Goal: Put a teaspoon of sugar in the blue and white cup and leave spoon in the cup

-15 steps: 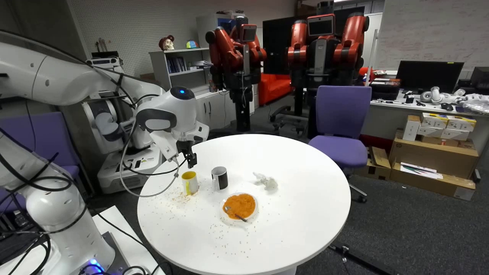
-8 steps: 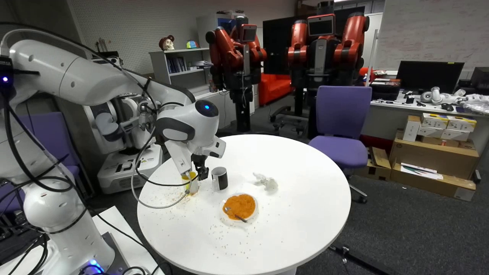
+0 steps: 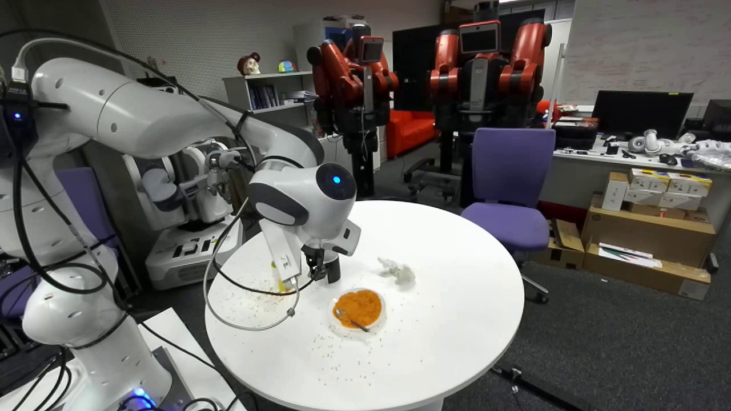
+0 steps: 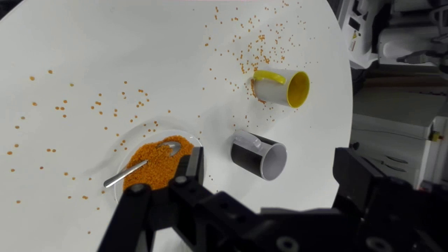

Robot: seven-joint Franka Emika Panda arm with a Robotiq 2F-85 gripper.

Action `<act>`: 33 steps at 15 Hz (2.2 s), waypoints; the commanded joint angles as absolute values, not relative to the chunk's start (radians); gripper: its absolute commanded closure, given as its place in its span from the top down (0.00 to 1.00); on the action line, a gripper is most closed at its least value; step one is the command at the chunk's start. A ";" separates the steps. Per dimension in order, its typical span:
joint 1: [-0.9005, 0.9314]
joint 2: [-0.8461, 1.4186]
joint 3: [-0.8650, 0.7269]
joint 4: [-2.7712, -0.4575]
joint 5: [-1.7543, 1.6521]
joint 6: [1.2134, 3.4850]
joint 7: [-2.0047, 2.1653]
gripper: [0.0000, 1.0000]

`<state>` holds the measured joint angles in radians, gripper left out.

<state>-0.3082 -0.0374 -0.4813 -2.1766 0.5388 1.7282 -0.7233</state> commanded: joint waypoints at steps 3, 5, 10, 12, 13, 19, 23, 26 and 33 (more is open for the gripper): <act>-0.377 -0.024 -0.463 -2.148 0.614 1.681 -0.811 1.00; -0.380 -0.024 -0.463 -2.143 0.625 1.676 -0.831 1.00; -0.380 -0.012 -0.460 -2.135 0.634 1.675 -0.852 1.00; -0.390 0.027 -0.469 -2.110 0.652 1.645 -0.879 1.00; -0.398 0.060 -0.476 -2.090 0.663 1.627 -0.903 1.00; -0.500 0.309 -0.450 -1.932 0.738 1.465 -1.048 1.00; -0.557 0.439 -0.394 -1.831 0.773 1.505 -1.099 1.00; -0.587 0.513 -0.352 -1.779 0.843 1.571 -1.130 1.00; -0.665 0.651 -0.296 -1.679 0.903 1.599 -1.092 1.00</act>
